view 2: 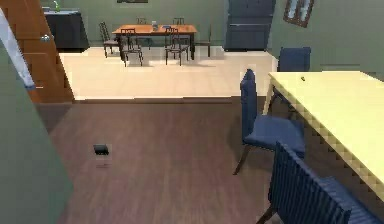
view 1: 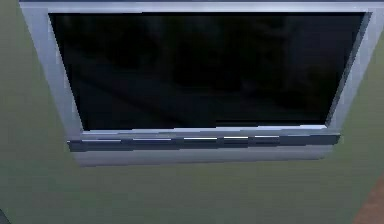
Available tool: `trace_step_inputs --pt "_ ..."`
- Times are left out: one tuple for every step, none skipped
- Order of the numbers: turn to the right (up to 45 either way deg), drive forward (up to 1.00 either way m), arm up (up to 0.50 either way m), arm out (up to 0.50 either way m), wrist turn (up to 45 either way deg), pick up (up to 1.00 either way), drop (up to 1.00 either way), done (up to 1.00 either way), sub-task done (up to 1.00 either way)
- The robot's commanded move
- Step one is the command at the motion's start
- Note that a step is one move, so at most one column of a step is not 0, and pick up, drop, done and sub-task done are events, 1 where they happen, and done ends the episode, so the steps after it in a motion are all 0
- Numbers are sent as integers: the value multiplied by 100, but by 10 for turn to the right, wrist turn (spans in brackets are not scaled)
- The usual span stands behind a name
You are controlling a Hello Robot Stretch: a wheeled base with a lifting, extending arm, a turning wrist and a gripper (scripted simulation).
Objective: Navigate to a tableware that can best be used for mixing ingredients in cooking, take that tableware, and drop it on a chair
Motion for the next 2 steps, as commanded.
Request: trace_step_inputs --pt "450 0 0 0 0 0 0 0 0" --pt "270 0 0 0 0 0 0 0 0"
